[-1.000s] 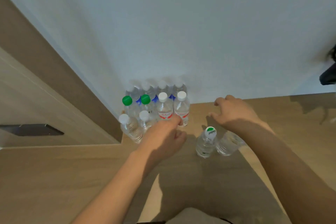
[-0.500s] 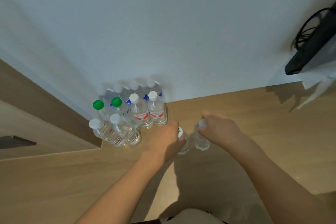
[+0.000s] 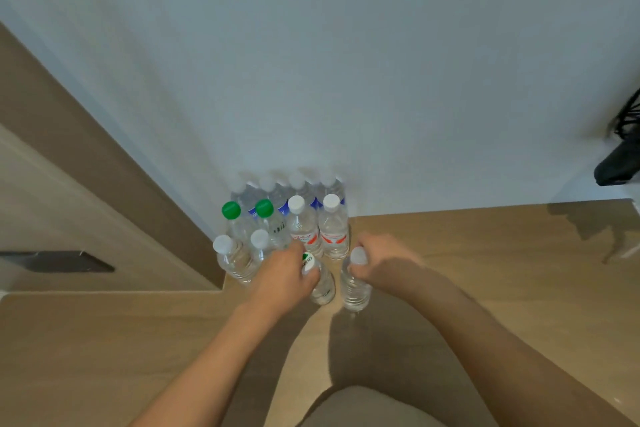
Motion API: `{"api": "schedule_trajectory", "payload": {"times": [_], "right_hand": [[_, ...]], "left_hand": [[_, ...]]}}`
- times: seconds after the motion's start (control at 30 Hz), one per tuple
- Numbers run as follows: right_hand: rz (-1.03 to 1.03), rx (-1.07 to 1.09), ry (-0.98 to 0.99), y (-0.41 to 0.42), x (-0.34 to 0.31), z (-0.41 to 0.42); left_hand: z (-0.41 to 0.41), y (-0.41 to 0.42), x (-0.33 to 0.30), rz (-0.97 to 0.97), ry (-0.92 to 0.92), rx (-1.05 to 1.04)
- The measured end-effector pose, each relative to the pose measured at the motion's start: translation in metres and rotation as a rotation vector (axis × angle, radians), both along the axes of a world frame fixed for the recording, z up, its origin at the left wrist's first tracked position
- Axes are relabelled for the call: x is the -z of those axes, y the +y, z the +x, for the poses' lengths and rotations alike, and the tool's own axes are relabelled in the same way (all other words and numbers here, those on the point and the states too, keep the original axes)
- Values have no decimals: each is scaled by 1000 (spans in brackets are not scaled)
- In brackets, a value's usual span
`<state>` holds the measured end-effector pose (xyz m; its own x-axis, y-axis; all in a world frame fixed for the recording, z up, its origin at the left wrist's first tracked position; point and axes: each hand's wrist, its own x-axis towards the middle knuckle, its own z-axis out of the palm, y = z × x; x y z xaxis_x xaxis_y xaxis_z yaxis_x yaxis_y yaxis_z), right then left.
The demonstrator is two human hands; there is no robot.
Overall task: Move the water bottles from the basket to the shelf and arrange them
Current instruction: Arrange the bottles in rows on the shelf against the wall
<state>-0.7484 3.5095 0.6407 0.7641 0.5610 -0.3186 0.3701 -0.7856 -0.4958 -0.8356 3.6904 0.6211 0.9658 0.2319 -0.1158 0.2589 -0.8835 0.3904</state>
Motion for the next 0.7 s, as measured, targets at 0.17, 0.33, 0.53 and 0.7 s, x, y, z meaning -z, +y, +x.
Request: {"api": "schedule_trajectory", "payload": {"times": [0.17,0.33,0.53,0.7], "right_hand": [[21,13,-16,29,9,12],[51,42,-115,44,23,21],[24,11,-159,56,23,29],[23,-3,-178,56,24,30]], "left_hand": [[11,18,-4,54,1,-22],[25,32,-3,46,4,-21],[39,33,-4,72,51,-8],[42,33,-4,59,75,-26]]}}
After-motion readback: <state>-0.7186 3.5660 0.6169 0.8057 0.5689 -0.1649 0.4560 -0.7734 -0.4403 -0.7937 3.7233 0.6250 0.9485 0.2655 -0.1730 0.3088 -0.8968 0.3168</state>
